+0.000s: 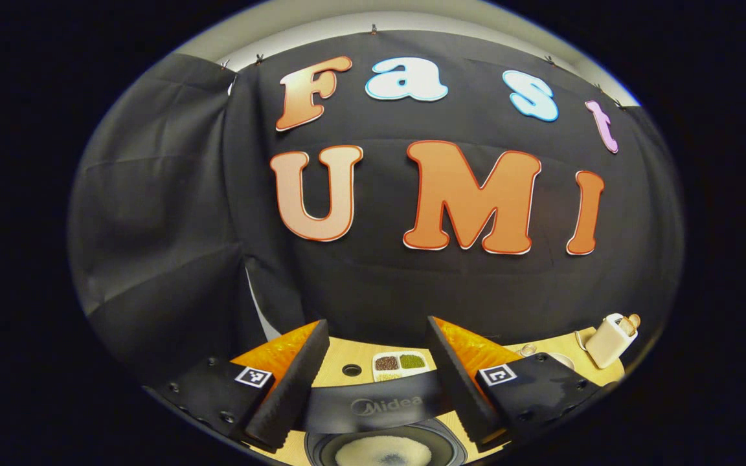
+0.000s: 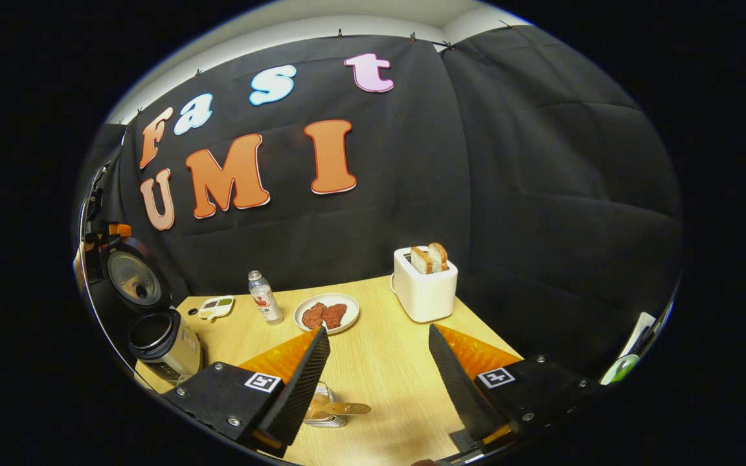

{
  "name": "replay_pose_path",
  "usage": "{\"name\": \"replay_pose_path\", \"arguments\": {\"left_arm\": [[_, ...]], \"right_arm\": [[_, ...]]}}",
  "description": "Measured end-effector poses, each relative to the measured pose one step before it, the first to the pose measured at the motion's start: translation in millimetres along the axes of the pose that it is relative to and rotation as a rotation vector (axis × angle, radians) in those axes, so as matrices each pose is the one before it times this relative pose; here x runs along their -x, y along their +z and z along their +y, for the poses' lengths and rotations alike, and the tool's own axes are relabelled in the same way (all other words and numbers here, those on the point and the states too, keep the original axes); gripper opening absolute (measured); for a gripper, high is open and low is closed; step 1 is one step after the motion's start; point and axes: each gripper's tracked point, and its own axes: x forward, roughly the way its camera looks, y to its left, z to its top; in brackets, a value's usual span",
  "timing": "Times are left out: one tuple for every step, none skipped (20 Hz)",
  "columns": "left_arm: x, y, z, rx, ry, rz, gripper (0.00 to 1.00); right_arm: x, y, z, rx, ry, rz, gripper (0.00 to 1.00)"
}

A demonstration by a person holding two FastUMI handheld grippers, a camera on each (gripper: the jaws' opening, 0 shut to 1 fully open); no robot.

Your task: Close the left gripper, press the button to open the rice cooker; take a wooden spoon from the chopstick holder with the right hand, scoop a spoonful of rice and pour it into the rice cooker, then put the wooden spoon back into the chopstick holder.

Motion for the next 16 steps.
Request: {"name": "replay_pose_path", "arguments": {"left_arm": [[2.58,-0.23,-1.47,-0.00161,-0.00554,-0.00788,0.98],[3.49,-4.20,-0.82,0.00067,-0.00354,0.00649,0.98],[5.31,-1.21,-2.01,0.00090,-0.00599,0.00127,1.00],[5.39,-4.33,-0.68,0.00381,-0.00269,0.00192,0.98],[6.63,-2.19,-2.39,-0.00241,-0.00186,-0.00207,1.00],[7.21,-5.00,-3.11,-0.00364,-0.00333,-0.00053,1.00],[7.33,-5.60,-2.43,0.00004,-0.00554,0.00051,1.00],[9.63,-7.43,-3.16,0.00467,-0.00724,0.00199,0.98],[8.85,-7.64,-3.44,0.00029,-0.00873,0.00477,0.98],[9.20,-9.71,-4.47,-0.00052,-0.01039,0.00405,1.00],[9.32,-10.76,-4.38,0.00150,-0.00958,0.00802,1.00],[9.60,-14.60,-4.05,0.00266,-0.00913,0.01646,1.00],[7.70,-13.01,-3.39,0.00626,-0.00705,0.00910,0.98],[8.03,-13.57,-0.81,0.00272,0.00333,0.00189,1.00],[5.89,-13.00,-1.84,-0.00025,0.00149,0.00028,1.00],[5.44,-15.21,-2.47,-0.00092,0.00086,0.00454,1.00]], "right_arm": [[2.27,9.29,1.28,0.00477,0.00170,-0.01207,0.95],[2.44,9.38,1.10,0.01055,0.00123,-0.01536,0.95],[2.38,11.55,0.45,0.01275,0.00039,-0.01373,0.95],[1.90,10.76,-0.11,0.01354,-0.00074,-0.01315,0.95],[2.56,11.39,0.17,0.01295,-0.00025,-0.01260,0.95],[2.83,11.09,1.29,0.01024,-0.00258,-0.01692,0.95],[2.99,10.81,0.57,0.00767,-0.00021,-0.01701,0.95],[3.07,10.93,1.05,0.00195,0.00135,-0.01846,0.95],[2.34,7.39,1.81,-0.00177,0.00543,-0.01095,0.95],[3.00,4.48,2.90,-0.00205,0.00787,-0.00918,0.95],[1.84,4.18,2.18,-0.00086,0.00758,-0.00702,0.95],[1.66,2.98,2.73,0.00188,0.01016,-0.00646,0.94],[1.10,1.29,3.14,0.00381,0.00702,-0.00384,0.94],[0.12,0.62,0.82,0.00236,0.00815,-0.00137,1.00],[1.02,0.75,2.82,-0.00085,0.00799,-0.00129,1.00],[0.93,-0.35,4.97,-0.00238,0.01117,0.00093,1.00]]}}
